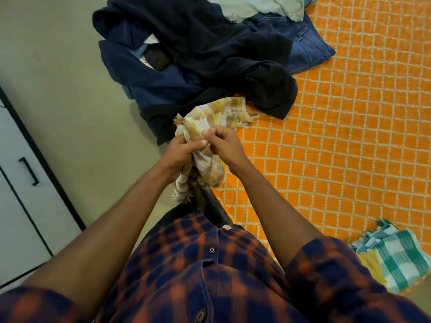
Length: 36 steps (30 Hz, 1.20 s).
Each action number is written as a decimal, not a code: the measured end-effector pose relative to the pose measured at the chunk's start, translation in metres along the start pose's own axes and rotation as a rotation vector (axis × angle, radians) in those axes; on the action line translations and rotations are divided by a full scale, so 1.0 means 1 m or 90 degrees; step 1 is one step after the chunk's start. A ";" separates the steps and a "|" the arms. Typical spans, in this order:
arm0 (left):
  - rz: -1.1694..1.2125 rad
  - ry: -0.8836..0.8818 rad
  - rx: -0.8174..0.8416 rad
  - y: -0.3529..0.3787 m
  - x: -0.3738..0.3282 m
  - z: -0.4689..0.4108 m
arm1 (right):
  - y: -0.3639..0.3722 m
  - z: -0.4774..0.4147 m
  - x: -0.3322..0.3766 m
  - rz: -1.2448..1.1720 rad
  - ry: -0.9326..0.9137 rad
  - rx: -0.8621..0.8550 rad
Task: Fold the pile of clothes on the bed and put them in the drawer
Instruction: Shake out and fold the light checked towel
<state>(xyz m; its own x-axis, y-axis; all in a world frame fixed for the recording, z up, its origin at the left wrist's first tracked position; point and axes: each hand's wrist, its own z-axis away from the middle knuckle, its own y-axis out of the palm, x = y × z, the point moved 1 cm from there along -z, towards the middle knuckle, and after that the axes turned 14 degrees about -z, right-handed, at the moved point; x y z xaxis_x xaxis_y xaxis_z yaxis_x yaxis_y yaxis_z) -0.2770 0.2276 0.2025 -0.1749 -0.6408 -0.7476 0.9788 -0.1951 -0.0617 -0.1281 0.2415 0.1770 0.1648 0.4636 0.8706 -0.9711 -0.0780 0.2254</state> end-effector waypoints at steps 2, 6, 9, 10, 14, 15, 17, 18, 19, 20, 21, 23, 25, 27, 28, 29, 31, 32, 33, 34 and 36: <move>0.041 -0.005 0.020 -0.003 0.006 0.002 | -0.002 0.000 -0.003 0.031 -0.018 -0.031; 0.033 -0.011 -0.002 -0.006 0.010 0.005 | -0.009 0.007 -0.004 0.040 0.015 -0.019; -0.112 0.003 -0.037 -0.004 0.009 0.006 | -0.004 0.012 -0.006 0.022 0.007 0.036; -0.145 0.009 -0.046 -0.002 0.008 0.007 | 0.000 0.012 -0.007 0.025 -0.015 0.050; -0.141 0.026 -0.042 0.005 0.001 0.008 | 0.010 0.002 -0.003 0.099 -0.108 0.034; -0.113 0.019 -0.030 0.004 0.000 0.008 | 0.012 -0.001 -0.001 0.120 -0.129 0.030; -0.046 0.001 0.010 0.001 -0.001 0.006 | 0.013 -0.005 0.002 0.147 -0.159 0.038; -0.026 -0.008 0.034 -0.001 -0.002 0.006 | 0.012 -0.006 0.002 0.141 -0.161 0.044; -0.024 -0.014 0.056 -0.001 -0.003 0.007 | 0.010 -0.009 0.000 0.123 -0.153 0.042; -0.033 -0.018 0.074 0.000 -0.005 0.007 | 0.007 -0.010 -0.001 0.103 -0.138 0.035; -0.044 -0.022 0.087 0.001 -0.006 0.008 | 0.004 -0.011 -0.005 0.085 -0.121 0.017; -0.072 -0.028 0.088 0.003 -0.008 0.008 | -0.002 -0.010 -0.011 0.048 -0.099 -0.031; -0.108 -0.044 0.090 0.003 -0.007 0.005 | -0.008 -0.011 -0.015 -0.001 -0.088 -0.109; -0.133 -0.064 0.119 0.002 -0.006 0.004 | -0.014 -0.014 -0.018 -0.073 -0.059 -0.200; -0.151 -0.062 0.136 0.003 -0.006 0.004 | -0.015 -0.016 -0.017 -0.111 -0.036 -0.236; -0.168 -0.054 0.147 0.005 -0.006 0.004 | -0.017 -0.018 -0.019 -0.146 -0.016 -0.255; -0.194 -0.012 0.103 0.012 -0.004 0.004 | -0.014 -0.018 -0.015 -0.184 0.014 -0.267; -0.214 0.022 0.052 0.016 -0.004 0.003 | -0.012 -0.017 -0.012 -0.196 0.026 -0.275; -0.250 0.066 -0.016 0.019 -0.005 0.002 | -0.011 -0.016 -0.010 -0.217 0.047 -0.276; -0.314 0.113 -0.091 0.021 -0.005 0.002 | -0.011 -0.014 -0.008 -0.239 0.072 -0.267; -0.484 0.196 -0.213 0.025 -0.006 0.004 | -0.013 -0.009 -0.007 -0.215 0.107 -0.226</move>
<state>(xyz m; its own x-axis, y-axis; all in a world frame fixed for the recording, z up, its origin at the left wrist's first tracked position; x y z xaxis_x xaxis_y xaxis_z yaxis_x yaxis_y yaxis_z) -0.2522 0.2238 0.2079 -0.8018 -0.1889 -0.5670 0.5974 -0.2285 -0.7687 -0.1180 0.2472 0.1640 0.4778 0.5492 0.6856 -0.8719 0.3919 0.2937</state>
